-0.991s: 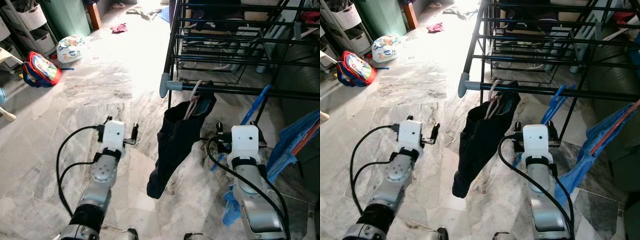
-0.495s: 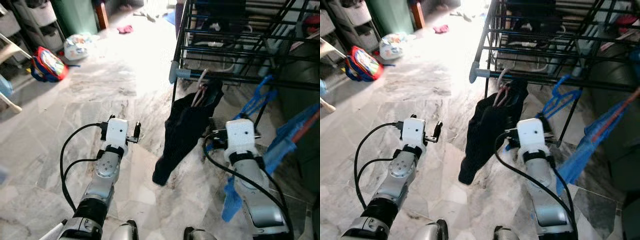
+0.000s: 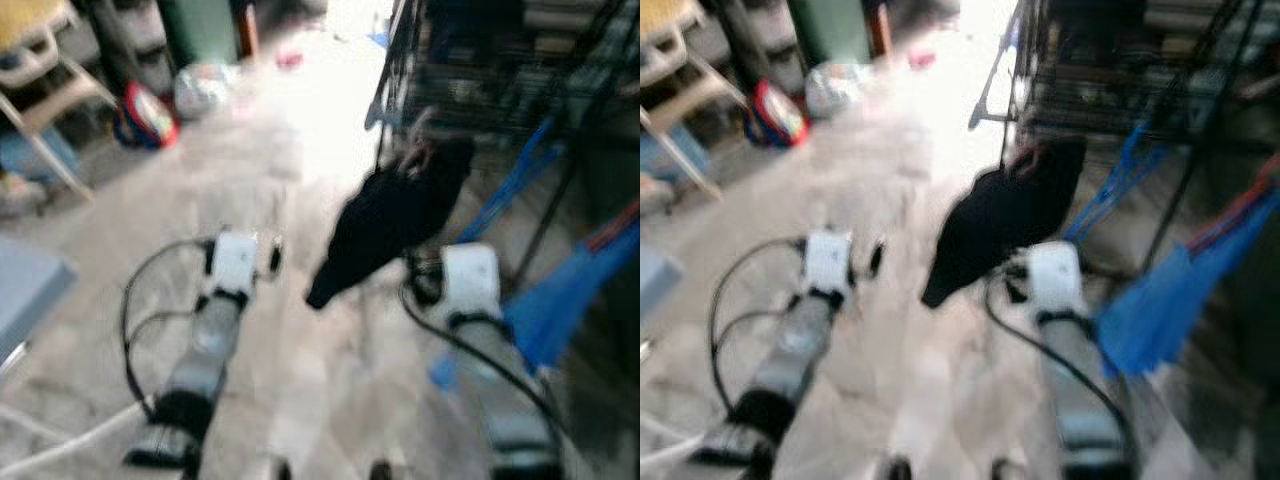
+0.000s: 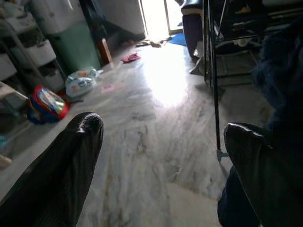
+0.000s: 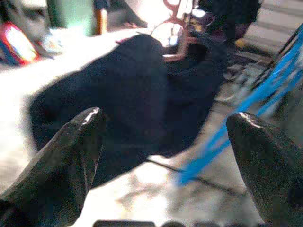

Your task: Hang hanger

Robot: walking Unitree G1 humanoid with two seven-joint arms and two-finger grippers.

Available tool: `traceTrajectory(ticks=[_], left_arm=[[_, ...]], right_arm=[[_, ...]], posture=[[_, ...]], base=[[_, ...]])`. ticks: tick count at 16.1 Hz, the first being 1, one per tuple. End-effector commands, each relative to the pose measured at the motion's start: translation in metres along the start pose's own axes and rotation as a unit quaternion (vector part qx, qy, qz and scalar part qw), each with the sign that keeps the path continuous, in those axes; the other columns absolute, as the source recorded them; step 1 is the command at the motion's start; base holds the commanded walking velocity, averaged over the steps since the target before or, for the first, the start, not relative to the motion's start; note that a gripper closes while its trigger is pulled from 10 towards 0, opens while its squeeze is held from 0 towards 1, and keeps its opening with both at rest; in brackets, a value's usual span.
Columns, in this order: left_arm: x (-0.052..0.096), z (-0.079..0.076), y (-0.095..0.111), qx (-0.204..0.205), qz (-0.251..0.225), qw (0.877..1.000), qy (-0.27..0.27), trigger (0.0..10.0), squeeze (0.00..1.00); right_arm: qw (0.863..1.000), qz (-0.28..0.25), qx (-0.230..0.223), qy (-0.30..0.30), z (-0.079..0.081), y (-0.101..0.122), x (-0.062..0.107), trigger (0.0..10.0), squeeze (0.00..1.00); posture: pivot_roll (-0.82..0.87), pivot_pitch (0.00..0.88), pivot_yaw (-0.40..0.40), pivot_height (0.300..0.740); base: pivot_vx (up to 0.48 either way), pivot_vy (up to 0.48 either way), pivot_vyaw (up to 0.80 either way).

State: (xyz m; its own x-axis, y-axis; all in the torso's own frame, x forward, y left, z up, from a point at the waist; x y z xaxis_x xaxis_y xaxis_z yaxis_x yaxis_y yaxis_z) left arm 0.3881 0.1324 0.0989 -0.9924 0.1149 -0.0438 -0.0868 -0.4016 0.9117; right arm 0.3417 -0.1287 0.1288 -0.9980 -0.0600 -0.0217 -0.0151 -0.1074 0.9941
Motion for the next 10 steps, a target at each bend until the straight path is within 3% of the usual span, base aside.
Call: traceTrajectory(ticks=[1,2,3,5,10], left_arm=[[0.001,0.000,-0.002,0.004,0.004,1.000,0.004,10.0,0.00],[0.001,0.000,-0.003,0.003,0.005,1.000,0.005,10.0,0.00],[0.001,-0.002,-0.004,0.003,0.006,1.000,0.005,10.0,0.00],[0.000,-0.004,-0.005,0.002,0.009,1.000,0.002,10.0,0.00],[0.002,-0.012,-0.015,0.002,0.026,1.000,-0.006,10.0,0.00]], right_arm=[[1.000,-0.001,0.020,0.000,0.000,-0.001,-0.001,10.0,0.00],[0.999,-0.007,0.054,-0.006,0.000,-0.001,-0.003,10.0,0.00],[0.999,0.019,0.035,0.006,0.001,-0.008,-0.002,10.0,0.00],[0.999,0.014,0.031,0.006,0.000,-0.009,0.001,10.0,0.00],[0.999,0.015,0.015,0.024,0.005,-0.012,0.005,10.0,0.00]], posture=[[-0.02,0.120,0.063,0.740],[-0.02,0.118,0.063,0.740],[-0.03,0.117,0.064,0.740],[-0.03,0.115,0.065,0.740],[-0.05,0.121,0.061,0.740]], base=[[-0.240,0.000,0.00],[-0.240,0.000,0.00],[-0.240,0.000,0.00],[0.000,0.000,0.00],[-0.251,0.000,0.00]])
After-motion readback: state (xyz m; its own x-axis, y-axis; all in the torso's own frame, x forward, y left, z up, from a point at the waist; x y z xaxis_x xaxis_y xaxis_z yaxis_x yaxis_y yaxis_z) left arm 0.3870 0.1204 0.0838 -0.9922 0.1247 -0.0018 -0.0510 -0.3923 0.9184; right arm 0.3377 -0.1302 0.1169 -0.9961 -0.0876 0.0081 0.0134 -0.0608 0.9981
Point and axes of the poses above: a point about 5 cm out from each wrist's last joint towards the gripper, its own x axis pointing back from the gripper into the wrist, its own y axis along the axis of the wrist's last joint, z = x × y, the point moved 5 cm from there along -x, pointing out of the wrist towards the gripper, and after that the axes turned 13 degrees about -x, right-handed, at the moved point
